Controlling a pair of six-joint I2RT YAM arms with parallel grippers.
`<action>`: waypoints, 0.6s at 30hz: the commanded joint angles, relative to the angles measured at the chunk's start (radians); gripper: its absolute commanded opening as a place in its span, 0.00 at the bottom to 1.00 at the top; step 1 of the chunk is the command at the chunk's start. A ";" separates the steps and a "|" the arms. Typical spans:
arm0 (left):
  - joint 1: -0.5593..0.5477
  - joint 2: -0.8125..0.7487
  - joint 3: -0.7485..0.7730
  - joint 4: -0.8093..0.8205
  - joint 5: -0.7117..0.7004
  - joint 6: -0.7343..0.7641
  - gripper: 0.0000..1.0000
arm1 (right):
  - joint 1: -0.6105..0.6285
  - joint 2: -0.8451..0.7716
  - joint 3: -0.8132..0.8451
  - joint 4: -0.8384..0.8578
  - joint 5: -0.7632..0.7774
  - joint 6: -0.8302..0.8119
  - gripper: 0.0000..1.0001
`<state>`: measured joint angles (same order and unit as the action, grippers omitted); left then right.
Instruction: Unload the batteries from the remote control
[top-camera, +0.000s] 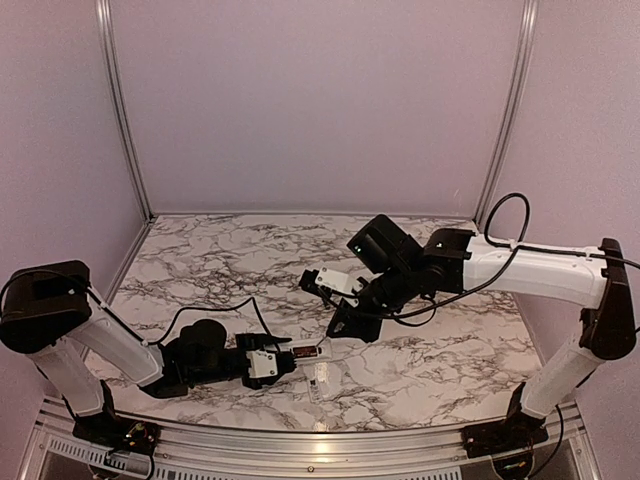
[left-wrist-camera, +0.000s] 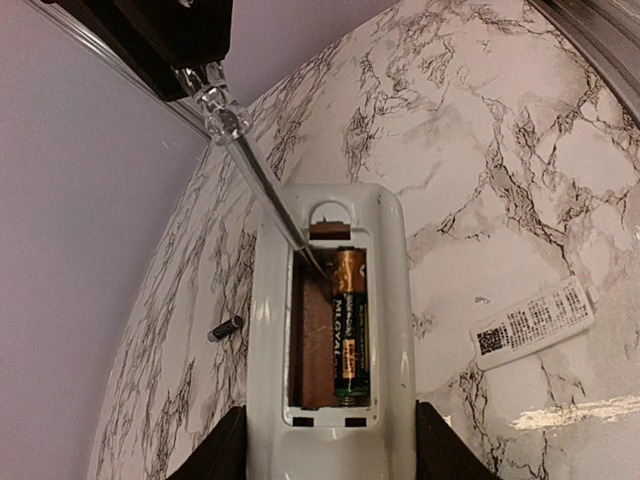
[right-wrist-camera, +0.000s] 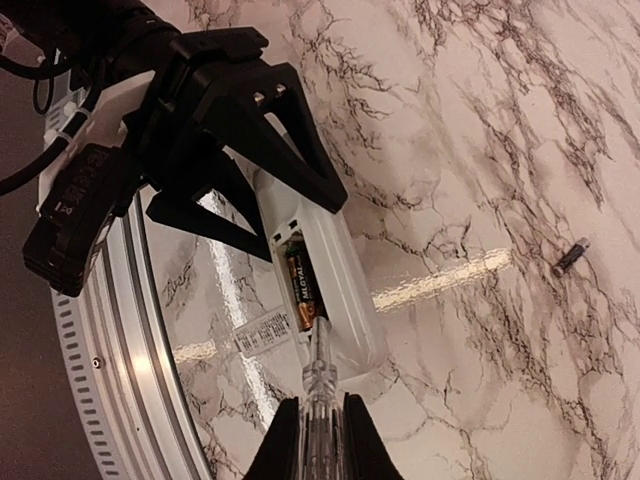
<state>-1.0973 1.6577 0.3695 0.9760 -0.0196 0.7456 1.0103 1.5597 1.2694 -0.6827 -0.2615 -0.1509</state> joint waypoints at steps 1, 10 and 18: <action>-0.001 0.009 -0.015 0.109 0.011 0.018 0.00 | -0.001 0.031 0.004 -0.026 -0.109 -0.026 0.00; -0.002 0.002 -0.030 0.127 0.017 0.024 0.00 | -0.001 0.072 -0.003 -0.025 -0.157 -0.033 0.00; -0.005 -0.010 -0.028 0.118 0.017 0.019 0.00 | -0.001 0.062 -0.002 -0.012 -0.125 -0.016 0.00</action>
<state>-1.1027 1.6642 0.3309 0.9901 0.0139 0.7715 1.0035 1.6150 1.2694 -0.6773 -0.3527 -0.1761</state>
